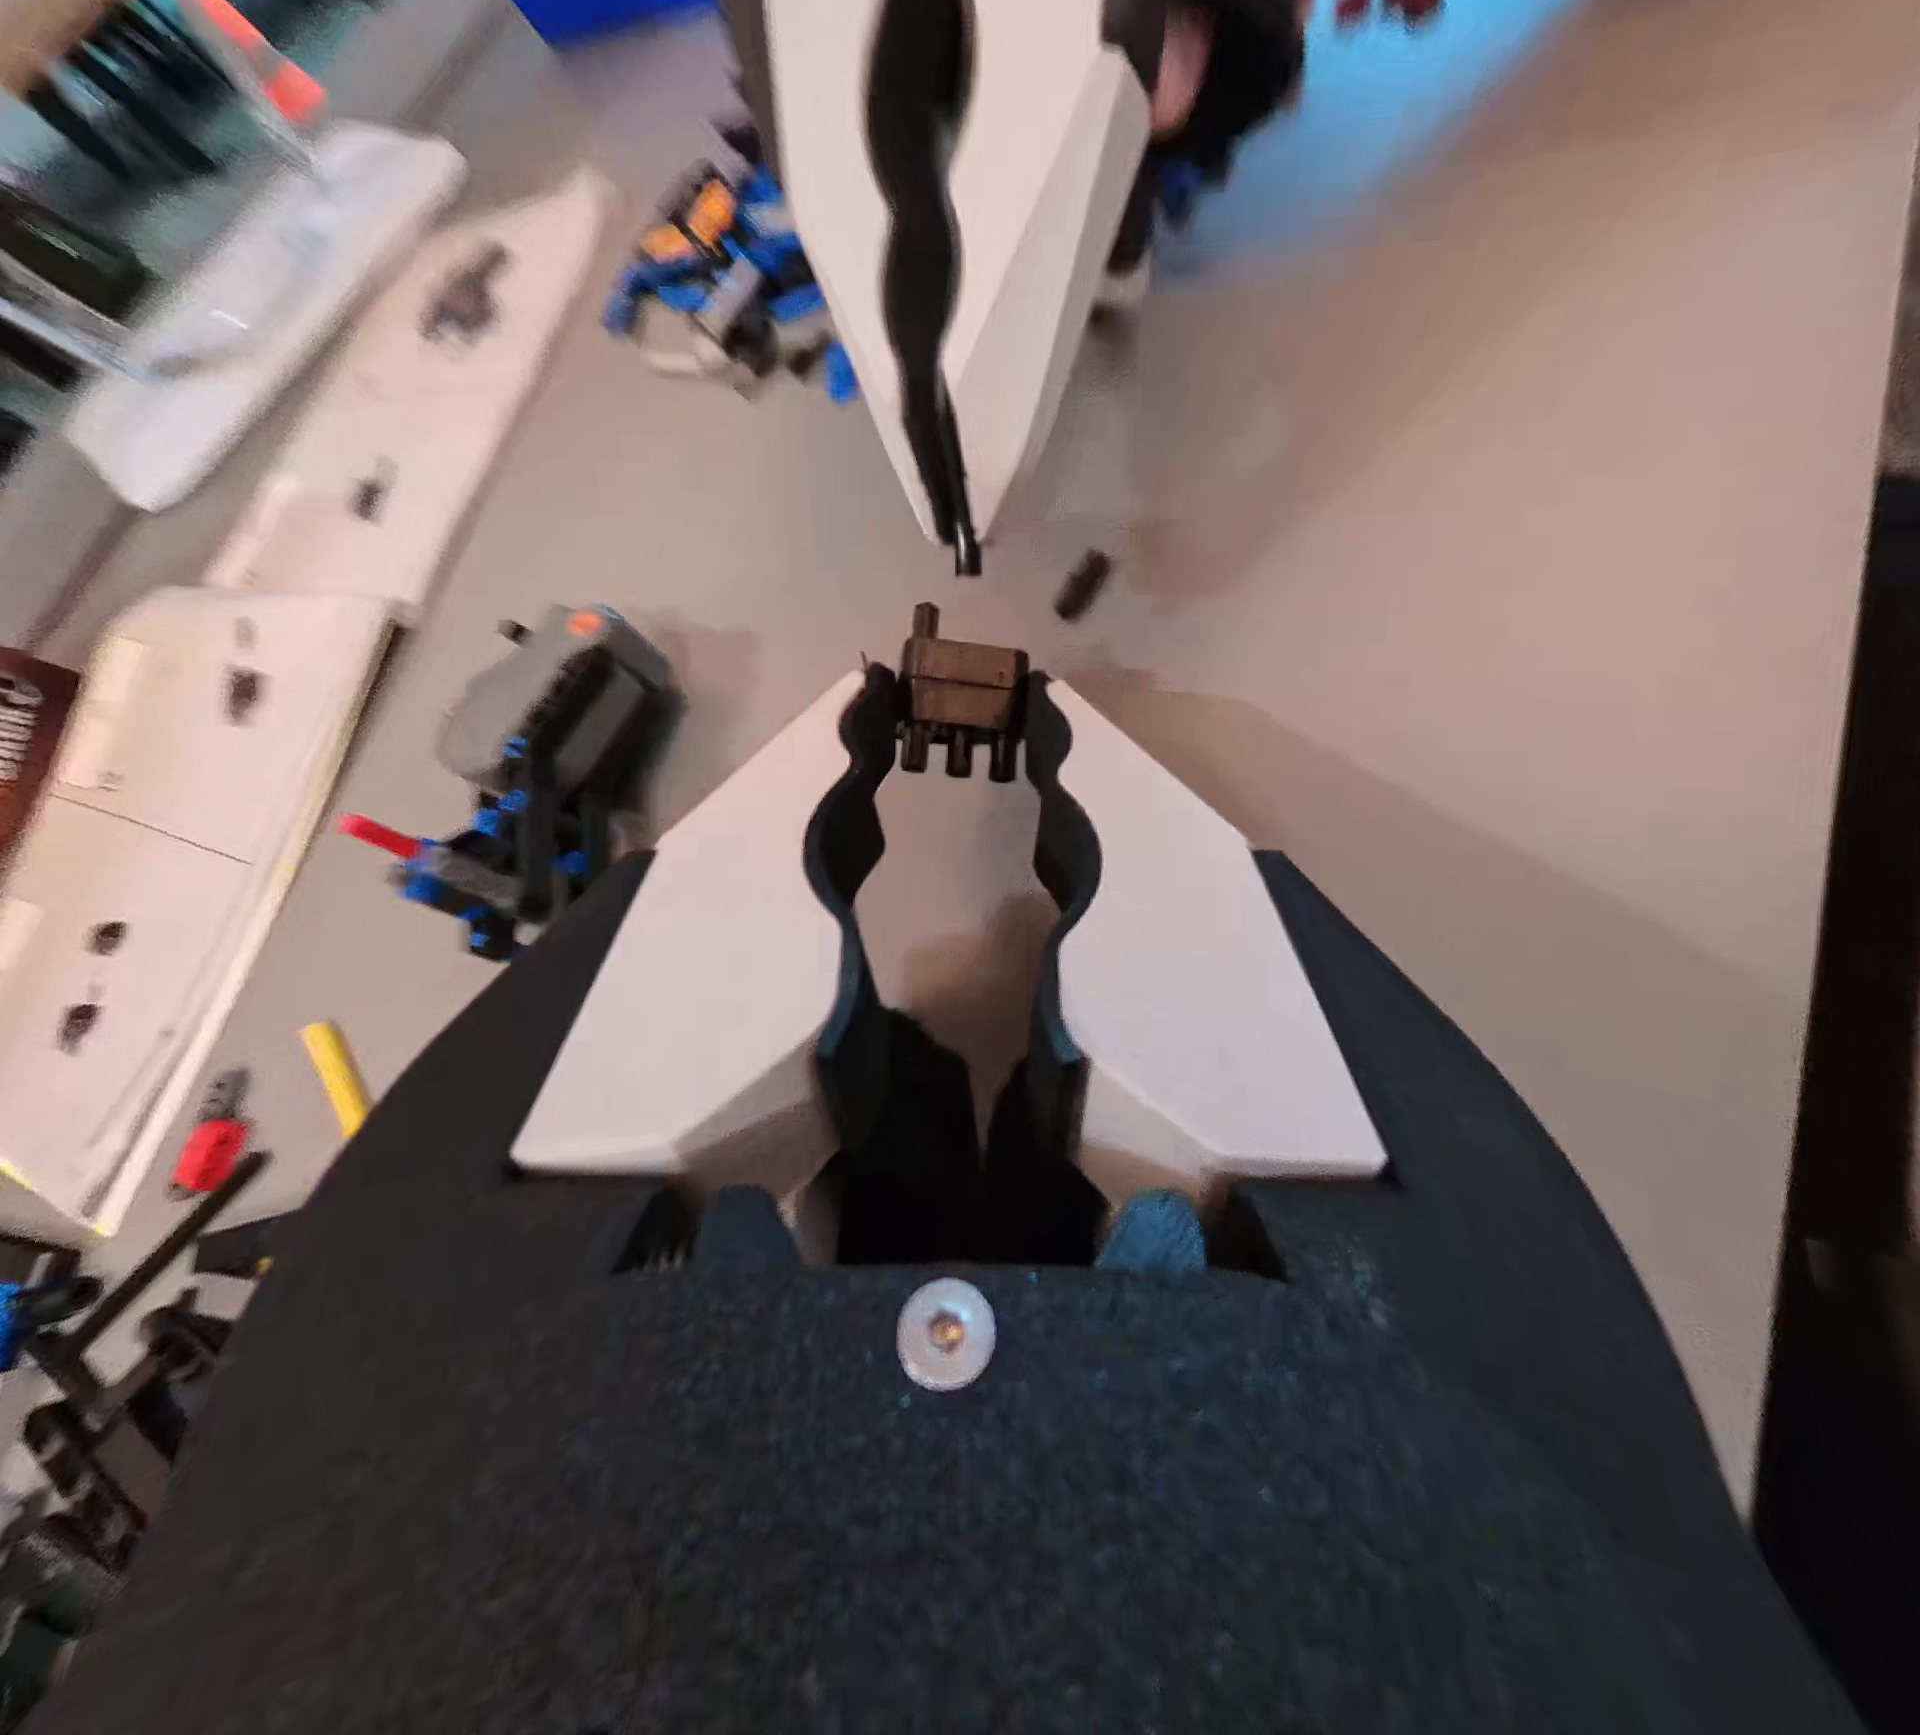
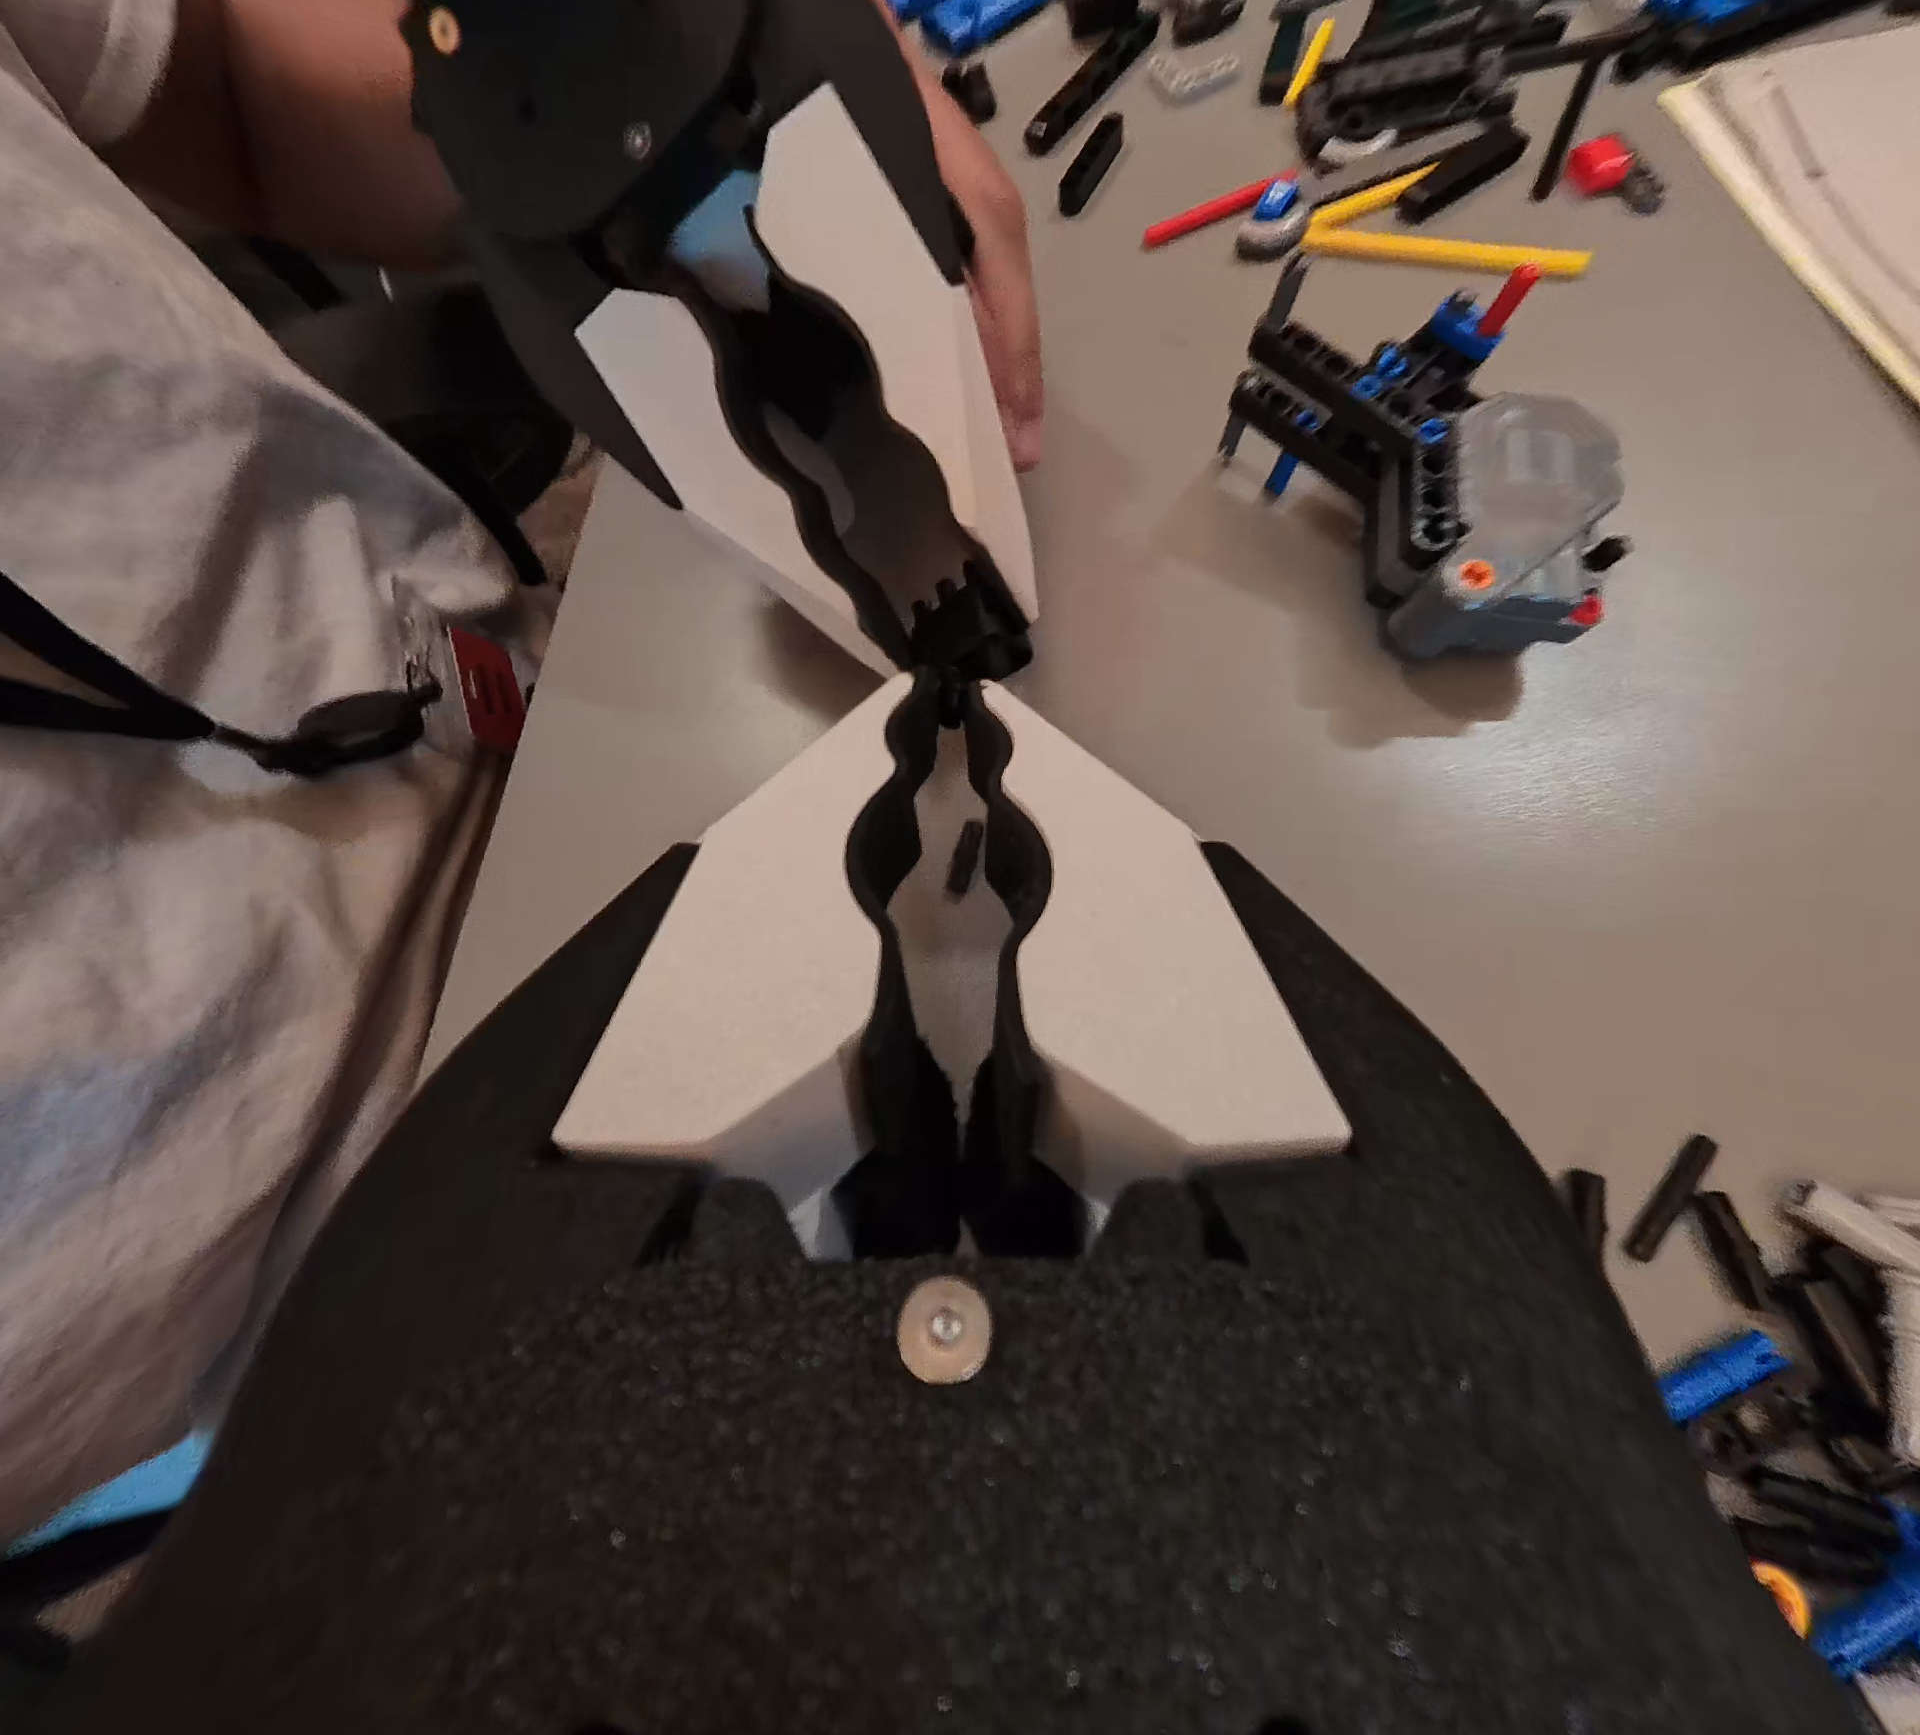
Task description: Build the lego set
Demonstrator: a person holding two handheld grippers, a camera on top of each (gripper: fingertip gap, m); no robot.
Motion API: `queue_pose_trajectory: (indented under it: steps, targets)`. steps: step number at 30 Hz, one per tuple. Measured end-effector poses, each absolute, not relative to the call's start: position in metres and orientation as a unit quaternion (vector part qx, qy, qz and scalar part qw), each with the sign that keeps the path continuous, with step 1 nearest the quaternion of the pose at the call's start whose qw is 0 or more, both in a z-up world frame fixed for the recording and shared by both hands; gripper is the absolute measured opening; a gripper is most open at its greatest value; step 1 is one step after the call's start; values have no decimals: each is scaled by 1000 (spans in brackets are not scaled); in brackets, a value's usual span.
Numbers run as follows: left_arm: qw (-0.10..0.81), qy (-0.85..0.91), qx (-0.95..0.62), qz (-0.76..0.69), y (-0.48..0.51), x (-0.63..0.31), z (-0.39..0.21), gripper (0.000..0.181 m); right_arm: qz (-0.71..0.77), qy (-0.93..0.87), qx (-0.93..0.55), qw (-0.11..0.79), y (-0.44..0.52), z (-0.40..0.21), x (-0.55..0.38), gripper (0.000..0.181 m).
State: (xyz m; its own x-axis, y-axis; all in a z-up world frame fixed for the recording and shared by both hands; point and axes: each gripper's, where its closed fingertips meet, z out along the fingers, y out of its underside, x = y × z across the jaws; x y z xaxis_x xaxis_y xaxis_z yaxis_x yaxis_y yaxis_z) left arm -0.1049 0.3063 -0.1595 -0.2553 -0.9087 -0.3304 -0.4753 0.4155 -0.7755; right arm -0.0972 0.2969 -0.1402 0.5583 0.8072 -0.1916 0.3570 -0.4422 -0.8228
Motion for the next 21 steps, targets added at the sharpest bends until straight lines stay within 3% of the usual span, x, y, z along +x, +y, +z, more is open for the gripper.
queue_pose_trajectory:
  steps: [3, 8, 21]
  targets:
    - [477, 680, -465, -308, 322, -99, -125, 23, 333, -319, -780, 423, 306, -115, -94, 4]
    - [522, 660, -438, -315, 322, -98, -114, 23, 331, -289, -770, 462, 318, -103, -96, 4]
    - [541, 676, -416, -279, 320, -97, -120, 23, 306, -318, -779, 445, 315, -114, -100, 4]
